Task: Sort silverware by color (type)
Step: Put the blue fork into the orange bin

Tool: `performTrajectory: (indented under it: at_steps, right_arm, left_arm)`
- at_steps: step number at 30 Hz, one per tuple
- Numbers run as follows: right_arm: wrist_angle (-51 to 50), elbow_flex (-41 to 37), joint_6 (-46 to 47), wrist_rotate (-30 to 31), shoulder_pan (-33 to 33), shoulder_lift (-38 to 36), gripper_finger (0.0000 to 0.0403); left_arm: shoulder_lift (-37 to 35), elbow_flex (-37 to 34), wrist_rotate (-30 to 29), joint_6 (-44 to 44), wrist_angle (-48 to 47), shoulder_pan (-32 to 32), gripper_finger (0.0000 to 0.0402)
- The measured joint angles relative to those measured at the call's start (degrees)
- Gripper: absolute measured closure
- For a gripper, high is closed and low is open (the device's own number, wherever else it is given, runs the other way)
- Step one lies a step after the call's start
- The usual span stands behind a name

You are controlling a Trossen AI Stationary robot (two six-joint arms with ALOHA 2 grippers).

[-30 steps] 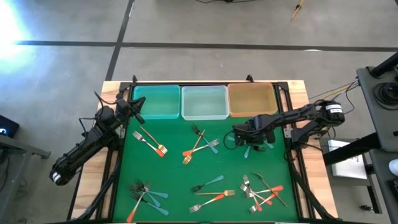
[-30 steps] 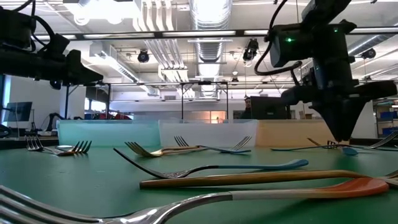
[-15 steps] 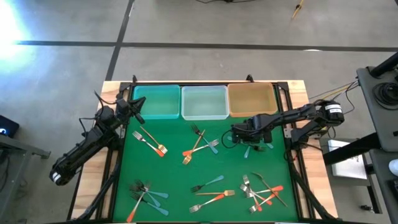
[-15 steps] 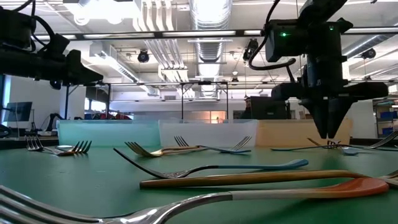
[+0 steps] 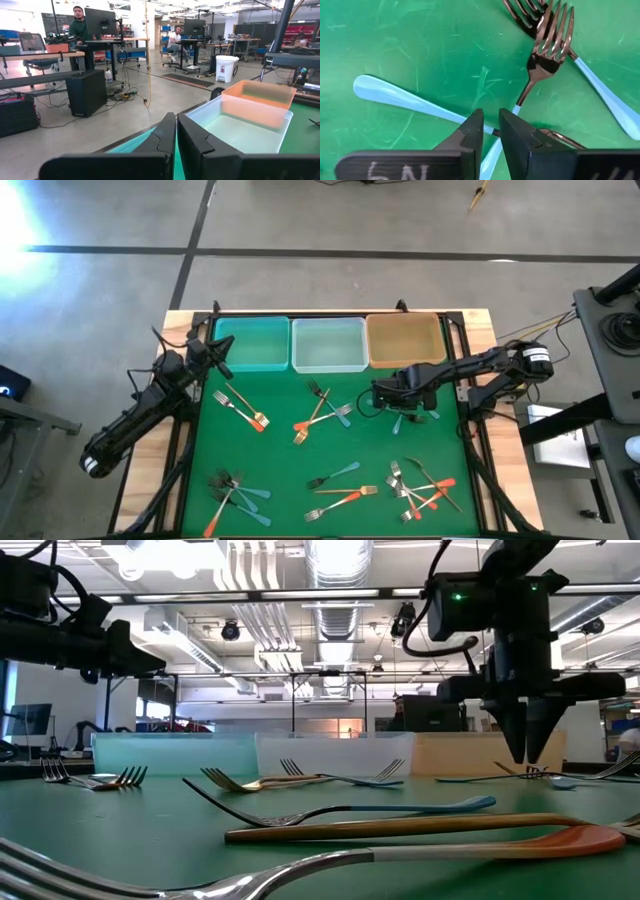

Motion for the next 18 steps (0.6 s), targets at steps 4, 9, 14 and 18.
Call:
performTrajectory:
  at_steps: [4,9,14,18]
  right_arm:
    - [-0.17,-0.20,-0.17,0.00,-0.02,0.00,0.0320]
    - [-2.42,-0.23,-0.04,0.00,0.00,0.00,0.0302]
    - [-4.37,-1.06,0.35,0.01,0.00,0.00,0.0301]
    - [-2.26,-2.92,0.72,0.56,0.00,0.07,0.0301]
  left_arm:
    - [0.01,0.00,0.00,0.00,0.00,0.00,0.0401]
    - [0.00,0.00,0.00,0.00,0.00,0.00,0.0401]
    - [0.01,0.00,0.00,0.00,0.00,0.02,0.0401]
    - [0.00,0.00,0.00,-0.01,0.00,0.00,0.0401]
